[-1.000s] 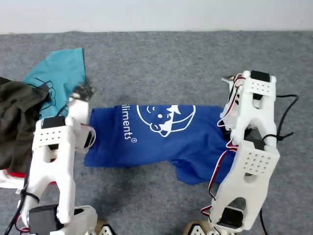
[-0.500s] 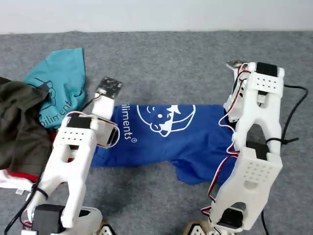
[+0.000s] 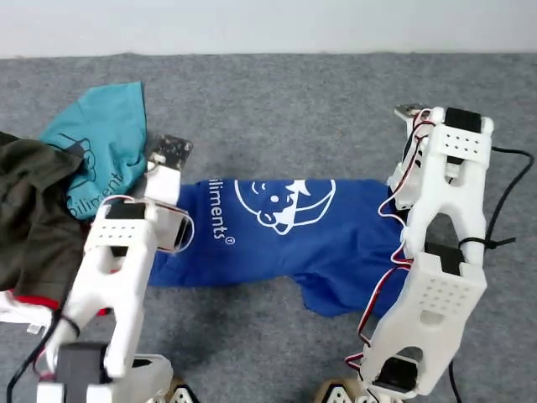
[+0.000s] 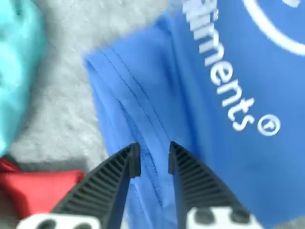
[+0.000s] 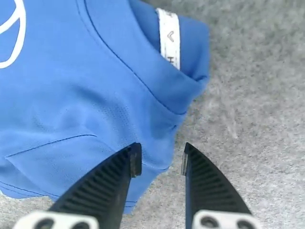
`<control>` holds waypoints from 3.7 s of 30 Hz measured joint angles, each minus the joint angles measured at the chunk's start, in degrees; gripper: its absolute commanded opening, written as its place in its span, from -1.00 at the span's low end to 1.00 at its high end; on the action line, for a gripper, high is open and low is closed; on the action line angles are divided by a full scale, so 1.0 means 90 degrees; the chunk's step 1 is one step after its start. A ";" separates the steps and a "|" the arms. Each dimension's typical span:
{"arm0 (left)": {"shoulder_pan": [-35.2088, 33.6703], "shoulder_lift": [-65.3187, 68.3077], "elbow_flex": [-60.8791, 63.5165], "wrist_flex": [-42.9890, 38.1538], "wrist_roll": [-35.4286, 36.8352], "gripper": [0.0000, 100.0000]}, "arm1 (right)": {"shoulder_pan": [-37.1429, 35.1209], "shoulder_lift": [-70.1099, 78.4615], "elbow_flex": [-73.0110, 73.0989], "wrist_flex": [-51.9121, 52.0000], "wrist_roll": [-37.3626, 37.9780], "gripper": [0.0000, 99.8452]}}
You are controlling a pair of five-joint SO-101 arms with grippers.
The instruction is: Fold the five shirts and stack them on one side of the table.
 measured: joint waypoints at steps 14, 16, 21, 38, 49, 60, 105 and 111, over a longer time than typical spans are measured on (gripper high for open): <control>-0.0020 0.2149 -0.1563 0.0713 0.0000 -0.79 | 0.0000 0.0000 0.0000 0.0000 0.0000 -0.70; -0.0020 0.2217 -0.1670 0.0850 0.0029 -0.79 | 0.0000 0.0000 0.0000 0.0000 0.0000 -0.70; -0.0039 0.2286 -0.1758 0.0947 0.0029 -0.79 | 0.0000 0.0000 0.0000 0.0000 0.0000 -0.70; -0.0957 0.2344 -0.2051 0.1416 -0.0527 -0.79 | 0.0000 0.0000 0.0000 0.0000 0.0000 -0.70; -0.1201 0.2364 -0.2706 0.2081 -0.0840 -0.79 | 0.0000 0.0000 0.0000 0.0000 0.0000 -0.70; -0.1250 0.2364 -0.5031 0.4015 -0.0860 -0.78 | 0.0000 -0.0049 0.0059 0.0000 0.0000 -0.70; 0.0469 0.2432 -0.3233 0.2794 -0.0576 -0.78 | -0.1319 -0.8049 0.9563 -0.2549 0.3604 -0.70; 0.0479 0.2432 -0.3233 0.2833 -0.0576 -0.78 | -0.1348 -0.8195 1.0042 -0.2735 0.4376 -0.70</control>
